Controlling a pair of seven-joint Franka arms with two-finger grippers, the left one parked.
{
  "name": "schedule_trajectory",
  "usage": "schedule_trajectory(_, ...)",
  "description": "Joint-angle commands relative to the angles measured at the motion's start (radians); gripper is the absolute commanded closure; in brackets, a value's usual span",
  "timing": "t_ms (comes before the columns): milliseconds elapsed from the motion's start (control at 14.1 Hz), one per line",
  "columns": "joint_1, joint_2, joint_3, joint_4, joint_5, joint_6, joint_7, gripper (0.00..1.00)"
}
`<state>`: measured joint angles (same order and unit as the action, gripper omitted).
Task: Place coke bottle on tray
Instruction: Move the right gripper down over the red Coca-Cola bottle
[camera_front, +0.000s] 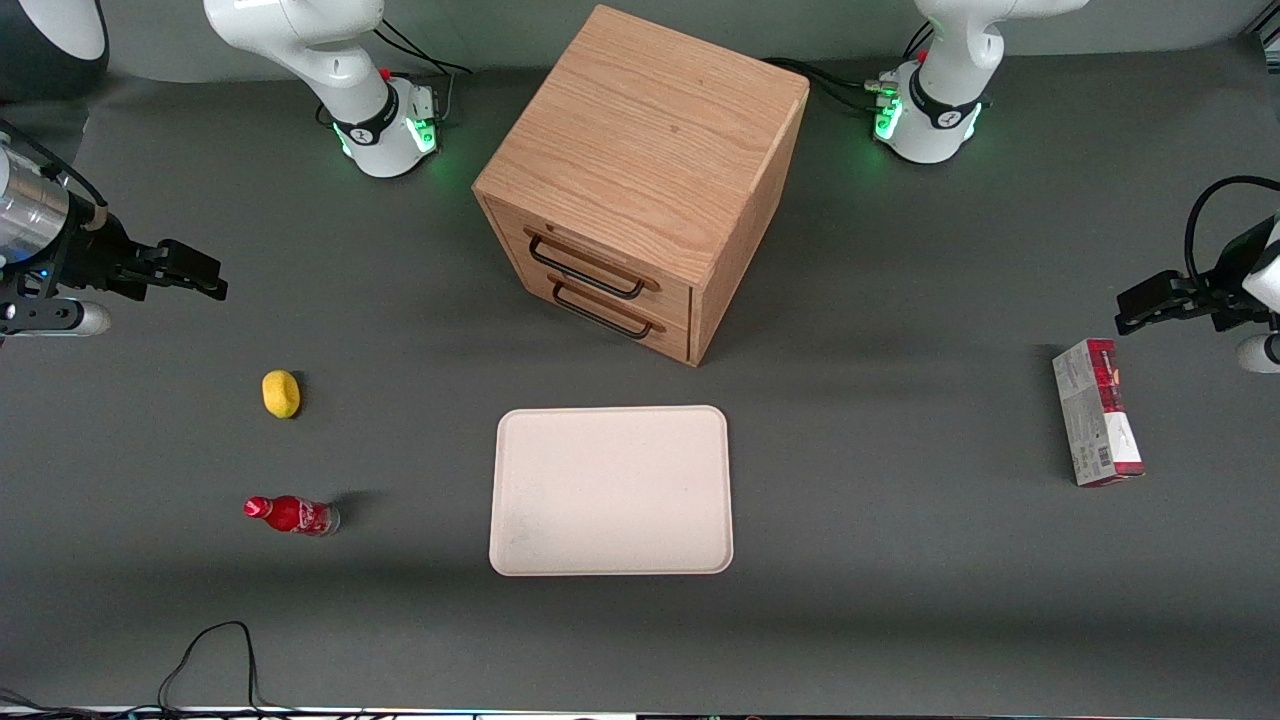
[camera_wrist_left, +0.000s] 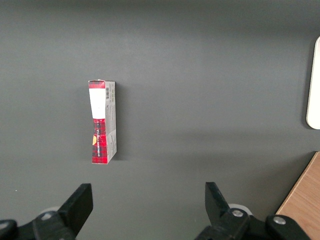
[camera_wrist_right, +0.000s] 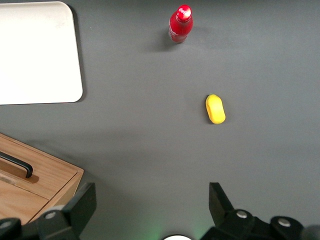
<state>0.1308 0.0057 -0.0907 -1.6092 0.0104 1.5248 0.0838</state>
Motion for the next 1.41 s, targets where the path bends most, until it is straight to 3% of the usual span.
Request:
schedule_trajectory(0,0.013,0.002,-0.001,-0.005,-0.015,0.008,0.028,0.00)
schedule_trajectory(424,-0.002,0.083,-0.023,0.004,-0.020,0.100,0.010,0.00)
schedule_trajectory(848,-0.043,0.469,-0.047,0.353,-0.003,0.148,-0.116,0.00)
schedule_trajectory(1061,-0.048,0.545,-0.047,0.310,0.043,0.328,-0.151,0.00)
schedule_trajectory(1343,-0.048,0.576,-0.046,0.187,0.043,0.527,-0.219,0.00)
